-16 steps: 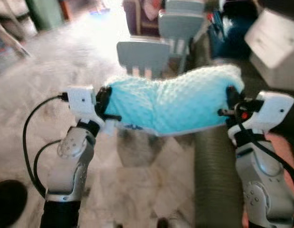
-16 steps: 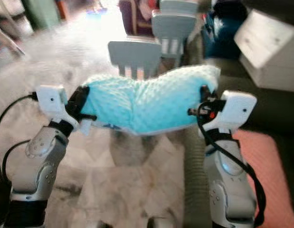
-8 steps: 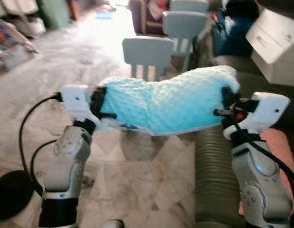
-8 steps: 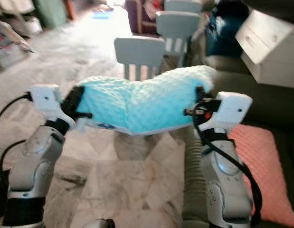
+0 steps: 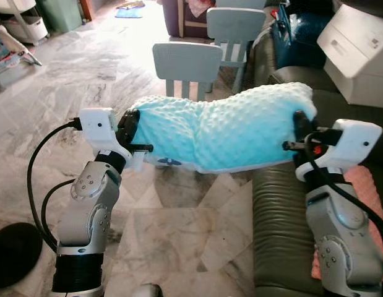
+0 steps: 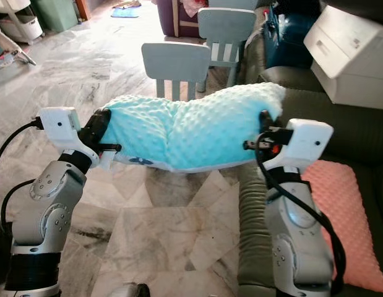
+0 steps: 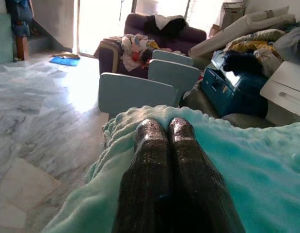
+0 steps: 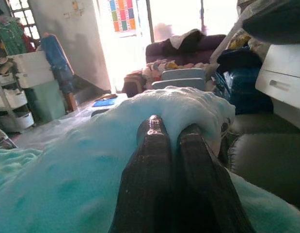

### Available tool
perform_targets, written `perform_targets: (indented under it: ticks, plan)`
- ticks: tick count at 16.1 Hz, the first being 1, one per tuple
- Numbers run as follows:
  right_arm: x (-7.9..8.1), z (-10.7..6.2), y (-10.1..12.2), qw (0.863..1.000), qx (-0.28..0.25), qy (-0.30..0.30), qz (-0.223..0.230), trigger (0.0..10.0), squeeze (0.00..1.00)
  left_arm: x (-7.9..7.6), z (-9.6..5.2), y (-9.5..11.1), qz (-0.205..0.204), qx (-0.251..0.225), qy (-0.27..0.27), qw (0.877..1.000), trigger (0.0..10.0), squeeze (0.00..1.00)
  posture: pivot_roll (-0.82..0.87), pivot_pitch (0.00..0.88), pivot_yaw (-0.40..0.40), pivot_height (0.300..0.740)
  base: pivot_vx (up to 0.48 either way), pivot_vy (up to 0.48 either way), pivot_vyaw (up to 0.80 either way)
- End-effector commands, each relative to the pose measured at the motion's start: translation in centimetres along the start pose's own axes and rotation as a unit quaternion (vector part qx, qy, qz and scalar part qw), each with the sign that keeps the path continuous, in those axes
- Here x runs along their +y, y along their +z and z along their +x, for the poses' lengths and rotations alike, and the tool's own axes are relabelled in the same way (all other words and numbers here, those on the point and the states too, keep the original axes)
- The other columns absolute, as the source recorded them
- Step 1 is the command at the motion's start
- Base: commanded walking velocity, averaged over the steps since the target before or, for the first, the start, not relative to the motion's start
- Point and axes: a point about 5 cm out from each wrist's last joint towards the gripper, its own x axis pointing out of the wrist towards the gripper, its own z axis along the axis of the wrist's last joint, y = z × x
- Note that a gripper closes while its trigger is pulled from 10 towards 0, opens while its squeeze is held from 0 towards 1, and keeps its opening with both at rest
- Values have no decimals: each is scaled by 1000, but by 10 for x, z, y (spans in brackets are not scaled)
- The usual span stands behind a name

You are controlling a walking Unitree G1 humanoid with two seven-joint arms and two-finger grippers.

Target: Move the pillow to the sofa

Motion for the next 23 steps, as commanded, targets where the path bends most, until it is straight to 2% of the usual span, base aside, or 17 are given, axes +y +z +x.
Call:
perform_targets:
  ticks: [1,14,17,23]
  plan:
    - [5,1,4,1000,-9,10,3,0,0,4,0,3,1,-2,8,1000,10000,0,-112,144,3,740,0,480,0]
    - [6,3,3,1000,-7,13,1,0,0,3,4,0,-1,7,5,1000,10000,0,-111,143,2,740,0,480,0]
    - [6,4,4,1000,-7,15,7,0,0,0,3,3,6,-2,-9,1000,10000,0,-114,140,0,740,0,0,0]
    - [4,6,4,1000,-4,11,11,0,0,4,7,3,-7,2,-2,1000,10000,0,-118,135,0,740,0,0,-133]
